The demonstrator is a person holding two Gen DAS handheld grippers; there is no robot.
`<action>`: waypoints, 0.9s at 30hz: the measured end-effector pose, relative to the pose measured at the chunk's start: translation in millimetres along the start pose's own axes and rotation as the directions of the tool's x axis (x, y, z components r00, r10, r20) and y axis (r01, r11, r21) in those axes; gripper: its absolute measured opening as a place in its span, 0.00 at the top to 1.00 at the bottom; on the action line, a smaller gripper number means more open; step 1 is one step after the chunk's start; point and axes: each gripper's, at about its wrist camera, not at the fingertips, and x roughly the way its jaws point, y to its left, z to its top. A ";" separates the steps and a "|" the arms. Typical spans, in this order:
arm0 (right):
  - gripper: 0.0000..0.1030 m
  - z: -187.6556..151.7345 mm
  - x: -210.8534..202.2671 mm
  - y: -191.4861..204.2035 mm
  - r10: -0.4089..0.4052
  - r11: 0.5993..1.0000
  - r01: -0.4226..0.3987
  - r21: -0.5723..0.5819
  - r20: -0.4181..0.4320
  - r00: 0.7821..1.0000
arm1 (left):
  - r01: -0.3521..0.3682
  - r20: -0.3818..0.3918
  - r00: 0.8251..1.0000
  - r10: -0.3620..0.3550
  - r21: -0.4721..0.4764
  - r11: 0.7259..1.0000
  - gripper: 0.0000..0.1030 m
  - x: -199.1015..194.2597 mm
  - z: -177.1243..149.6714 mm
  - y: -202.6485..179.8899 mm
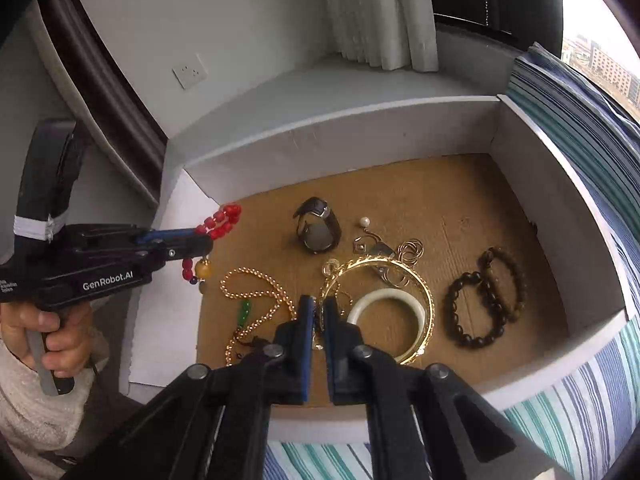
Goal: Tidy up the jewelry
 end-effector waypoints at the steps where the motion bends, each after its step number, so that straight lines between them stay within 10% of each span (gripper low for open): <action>1: 0.95 1.0 11.1 1.7 -0.019 1.000 0.019 -0.004 -0.018 1.000 | -0.006 -0.010 1.000 0.006 -0.005 1.000 0.92 5.1 -0.8 1.5; 6: 0.88 0.9 42.9 -2.5 -0.063 0.998 0.066 0.023 -0.090 0.994 | -0.051 -0.009 0.999 0.051 0.010 0.999 0.81 18.4 1.0 3.7; 8: 0.69 -0.4 39.2 -4.8 -0.058 0.997 0.062 0.043 -0.084 0.995 | -0.080 0.023 0.997 0.080 0.019 0.997 0.48 11.7 -3.6 1.2; 14: 0.45 -5.4 -10.3 -5.8 -0.133 0.989 0.131 0.066 0.029 0.991 | -0.200 0.206 0.961 0.184 0.063 0.978 0.09 -29.6 -23.8 -20.7; 21: 0.33 -28.0 -57.2 19.2 -0.210 0.978 0.206 0.043 0.135 0.968 | -0.263 0.380 0.897 0.225 0.049 0.964 0.01 -82.9 -55.1 -47.4; 27: 0.23 -40.9 -76.8 43.3 -0.240 0.970 0.241 0.018 0.169 0.956 | -0.272 0.366 0.897 0.247 0.017 0.962 0.01 -93.0 -70.1 -51.6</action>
